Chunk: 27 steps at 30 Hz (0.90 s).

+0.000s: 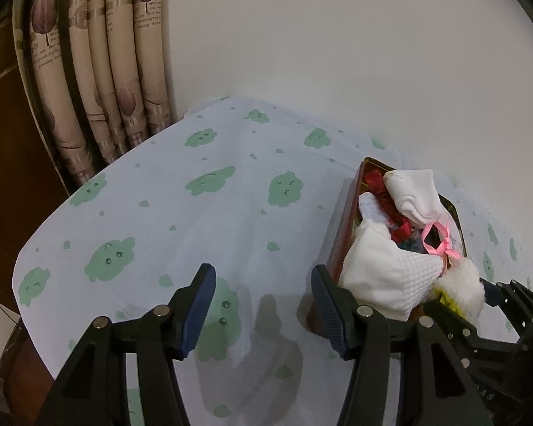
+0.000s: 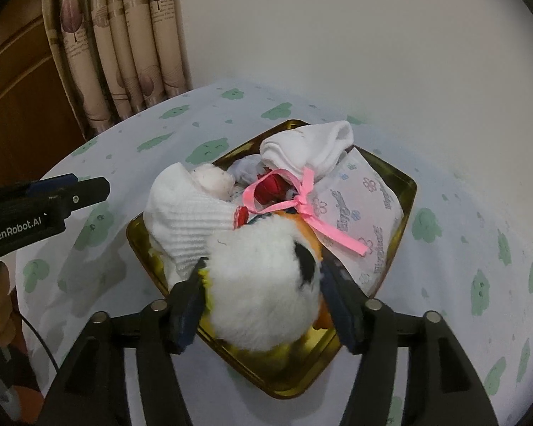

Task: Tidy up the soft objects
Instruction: 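Carry the white fluffy ball into the tin and open the right tool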

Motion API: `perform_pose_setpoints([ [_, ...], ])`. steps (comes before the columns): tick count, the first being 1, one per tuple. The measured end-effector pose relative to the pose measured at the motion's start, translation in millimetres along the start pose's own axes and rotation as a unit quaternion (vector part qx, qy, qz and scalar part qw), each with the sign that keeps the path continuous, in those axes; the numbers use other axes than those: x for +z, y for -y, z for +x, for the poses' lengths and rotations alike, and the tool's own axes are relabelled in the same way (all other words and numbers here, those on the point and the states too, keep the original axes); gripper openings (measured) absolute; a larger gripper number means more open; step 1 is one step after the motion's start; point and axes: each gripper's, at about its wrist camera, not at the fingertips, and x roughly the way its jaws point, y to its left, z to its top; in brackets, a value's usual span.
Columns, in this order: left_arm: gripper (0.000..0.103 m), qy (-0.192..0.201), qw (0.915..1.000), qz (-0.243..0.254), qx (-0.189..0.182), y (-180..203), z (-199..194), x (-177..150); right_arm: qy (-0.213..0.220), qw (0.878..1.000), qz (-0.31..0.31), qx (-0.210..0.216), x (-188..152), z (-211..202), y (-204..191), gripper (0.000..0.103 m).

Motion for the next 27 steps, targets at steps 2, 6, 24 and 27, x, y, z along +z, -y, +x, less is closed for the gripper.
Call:
perform_pose_setpoints([
  [2, 0.057, 0.002, 1.0, 0.0, 0.002, -0.5, -0.4, 0.3, 0.001, 1.0, 0.002, 0.003, -2.5, -2.1, 1.2, 0.065],
  [6, 0.057, 0.002, 1.0, 0.001, -0.001, 0.6, -0.4, 0.8, 0.007, 1.0, -0.002, 0.003, -3.2, -8.1, 0.3, 0.067],
  [24, 0.057, 0.01, 0.999, 0.043, -0.004, 23.6, -7.8, -11.4, 0.009, 0.996, 0.07, -0.056, -14.1, -44.8, 8.0, 0.095],
  [27, 0.057, 0.015, 0.9983, 0.057, -0.001, 29.7, -11.2, -15.2, 0.006, 0.993, 0.09, -0.077, -18.3, -50.7, 10.5, 0.095],
])
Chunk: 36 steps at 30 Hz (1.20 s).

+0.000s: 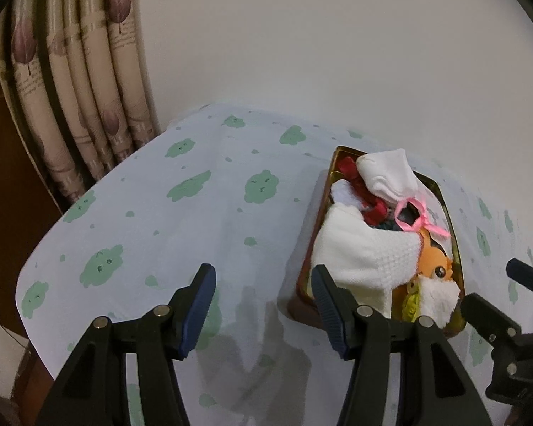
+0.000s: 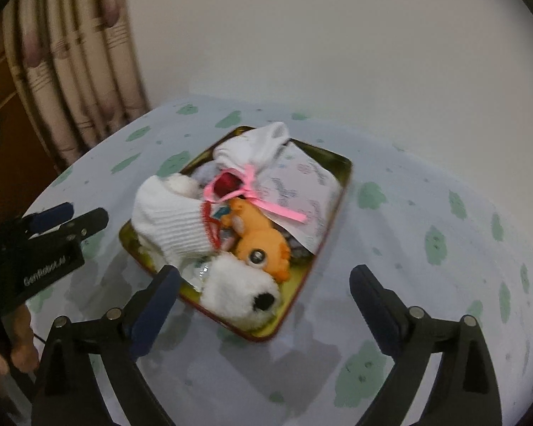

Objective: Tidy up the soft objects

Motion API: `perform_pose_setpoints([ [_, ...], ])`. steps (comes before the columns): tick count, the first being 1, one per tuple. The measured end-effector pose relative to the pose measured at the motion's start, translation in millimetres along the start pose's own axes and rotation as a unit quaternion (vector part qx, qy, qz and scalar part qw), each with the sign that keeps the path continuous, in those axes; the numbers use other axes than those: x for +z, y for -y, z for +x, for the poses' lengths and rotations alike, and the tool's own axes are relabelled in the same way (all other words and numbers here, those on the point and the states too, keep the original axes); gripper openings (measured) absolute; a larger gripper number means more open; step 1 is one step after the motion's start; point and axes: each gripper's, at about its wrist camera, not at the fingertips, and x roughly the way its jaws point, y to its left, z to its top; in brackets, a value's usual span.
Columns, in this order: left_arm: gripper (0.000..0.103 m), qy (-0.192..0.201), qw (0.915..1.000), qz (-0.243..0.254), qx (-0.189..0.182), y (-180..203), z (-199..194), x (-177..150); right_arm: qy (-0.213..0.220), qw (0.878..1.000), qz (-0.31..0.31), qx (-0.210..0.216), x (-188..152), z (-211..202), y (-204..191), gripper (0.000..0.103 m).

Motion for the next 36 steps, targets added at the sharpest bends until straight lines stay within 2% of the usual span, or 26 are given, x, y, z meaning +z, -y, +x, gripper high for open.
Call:
perform_pose_setpoints([
  [6, 0.057, -0.015, 0.9997, -0.007, -0.016, -1.2, 0.0, -5.8, -0.019, 0.999, 0.022, -0.021, -9.5, -4.0, -2.0, 0.095],
  [10, 0.057, -0.009, 0.9999, 0.004, -0.005, 2.6, -1.9, -6.7, -0.023, 0.999, 0.028, -0.021, -15.3, -5.8, -6.1, 0.095],
  [14, 0.057, -0.008, 0.9999, 0.005, -0.01, 4.1, -3.0, -7.2, -0.023, 0.999, 0.03, -0.028, -17.6, -7.3, -10.5, 0.095],
  [36, 0.057, -0.008, 0.9999, 0.014, -0.006, 9.0, -2.2, -8.2, -0.042, 0.997, 0.062, -0.019, -27.7, 0.1, -4.4, 0.095],
])
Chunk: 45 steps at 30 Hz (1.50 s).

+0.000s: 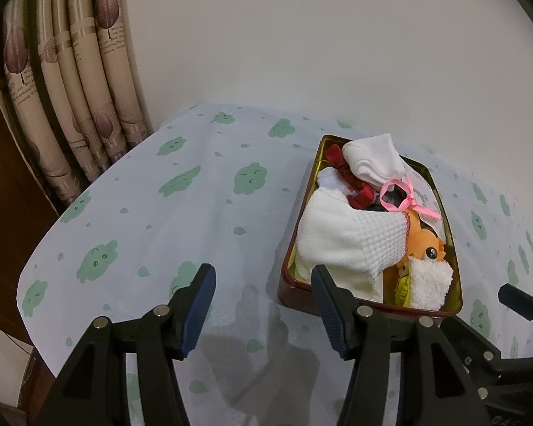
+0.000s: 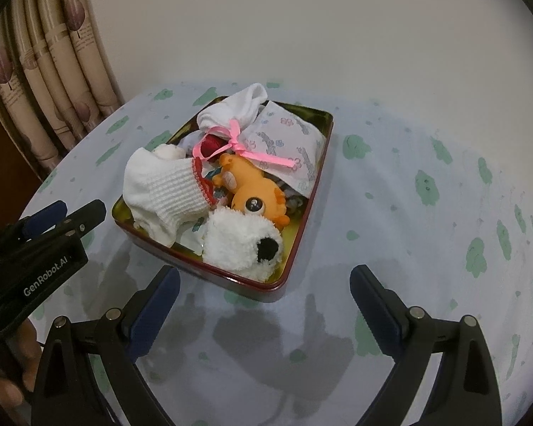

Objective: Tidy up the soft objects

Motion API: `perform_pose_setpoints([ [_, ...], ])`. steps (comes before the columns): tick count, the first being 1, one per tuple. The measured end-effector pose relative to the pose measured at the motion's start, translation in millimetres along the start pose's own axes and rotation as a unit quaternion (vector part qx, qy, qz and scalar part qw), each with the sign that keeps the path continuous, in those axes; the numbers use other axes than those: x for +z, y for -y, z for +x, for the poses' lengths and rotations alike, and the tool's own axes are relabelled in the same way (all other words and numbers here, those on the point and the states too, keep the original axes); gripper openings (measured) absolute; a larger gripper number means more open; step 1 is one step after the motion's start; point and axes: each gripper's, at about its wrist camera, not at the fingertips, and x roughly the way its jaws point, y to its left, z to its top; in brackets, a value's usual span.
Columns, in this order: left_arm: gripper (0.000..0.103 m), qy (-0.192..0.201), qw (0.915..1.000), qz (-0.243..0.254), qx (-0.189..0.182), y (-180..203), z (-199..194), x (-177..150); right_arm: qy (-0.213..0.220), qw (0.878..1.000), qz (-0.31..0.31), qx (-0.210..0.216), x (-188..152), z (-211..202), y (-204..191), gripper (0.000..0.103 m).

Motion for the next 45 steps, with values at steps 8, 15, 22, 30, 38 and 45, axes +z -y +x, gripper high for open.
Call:
perform_pose_setpoints([
  [8, 0.057, 0.002, 1.0, 0.002, 0.001, 0.0, -0.2, -0.4, 0.001, 1.0, 0.002, 0.002, 0.2, 1.5, -0.1, 0.095],
  [15, 0.057, 0.001, 1.0, 0.002, 0.002, 0.1, -0.2, -0.5, -0.003, 1.0, 0.0, 0.003, -0.6, 3.6, 0.1, 0.095],
  [22, 0.057, 0.001, 1.0, 0.003, 0.0, -0.2, -0.5, -1.0, -0.006, 1.0, -0.002, 0.003, -2.5, 5.1, -1.4, 0.095],
  [30, 0.057, 0.001, 1.0, 0.005, 0.001, -0.1, -0.3, -1.8, -0.008, 1.0, -0.004, 0.003, -3.9, 5.5, -2.4, 0.095],
  [38, 0.057, 0.001, 1.0, 0.008, 0.004, 1.4, 0.2, -1.7, -0.01, 1.0, -0.004, 0.003, -3.8, 6.8, -2.9, 0.095],
  [45, 0.057, 0.002, 0.9999, 0.016, 0.002, 4.2, -0.2, -1.2, -0.012, 1.0, -0.004, 0.004, -4.0, 8.0, -3.2, 0.095],
])
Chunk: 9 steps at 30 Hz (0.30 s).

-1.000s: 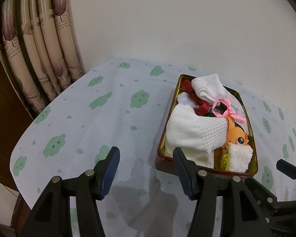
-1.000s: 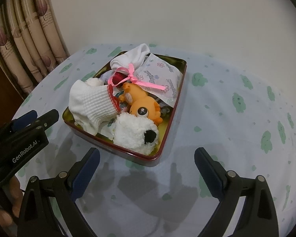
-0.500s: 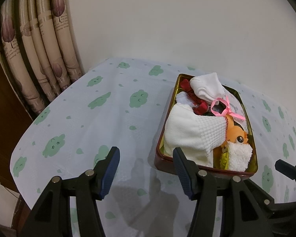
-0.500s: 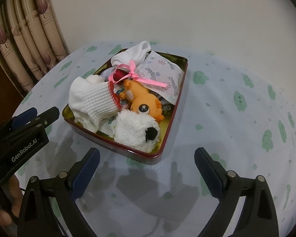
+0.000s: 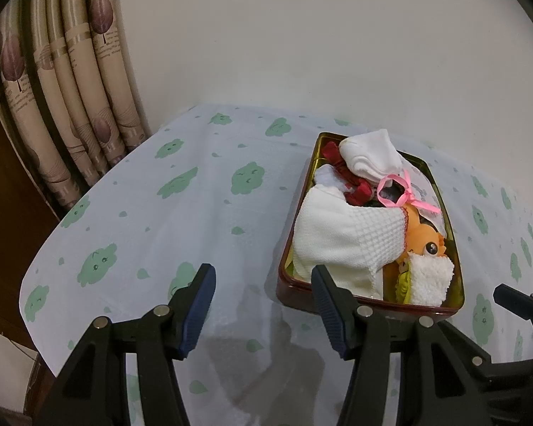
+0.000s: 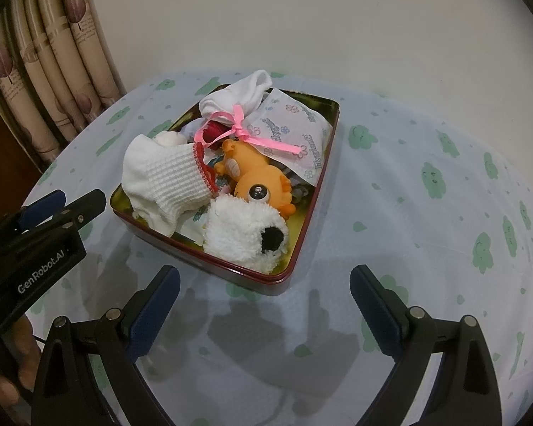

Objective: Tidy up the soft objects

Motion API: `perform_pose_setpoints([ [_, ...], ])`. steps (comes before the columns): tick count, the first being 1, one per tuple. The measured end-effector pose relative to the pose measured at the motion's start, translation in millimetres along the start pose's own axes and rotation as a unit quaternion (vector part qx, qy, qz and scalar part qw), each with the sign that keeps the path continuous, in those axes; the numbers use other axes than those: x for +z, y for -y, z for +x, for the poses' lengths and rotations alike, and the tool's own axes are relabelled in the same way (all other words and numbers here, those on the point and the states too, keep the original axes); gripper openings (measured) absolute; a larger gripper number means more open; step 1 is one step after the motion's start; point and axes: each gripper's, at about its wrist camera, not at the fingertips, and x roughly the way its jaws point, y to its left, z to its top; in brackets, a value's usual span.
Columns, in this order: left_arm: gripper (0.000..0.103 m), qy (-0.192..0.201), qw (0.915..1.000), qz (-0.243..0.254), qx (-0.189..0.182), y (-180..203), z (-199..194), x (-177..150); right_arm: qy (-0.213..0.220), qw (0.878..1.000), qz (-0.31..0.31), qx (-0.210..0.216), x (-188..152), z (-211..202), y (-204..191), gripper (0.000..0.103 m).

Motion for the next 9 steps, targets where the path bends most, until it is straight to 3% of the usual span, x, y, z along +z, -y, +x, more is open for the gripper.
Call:
perform_pose_setpoints([
  [9, 0.057, 0.009, 1.0, 0.004, -0.002, -0.2, -3.6, 0.7, 0.0, 1.0, -0.003, 0.003, -1.8, 1.3, 2.1, 0.095],
])
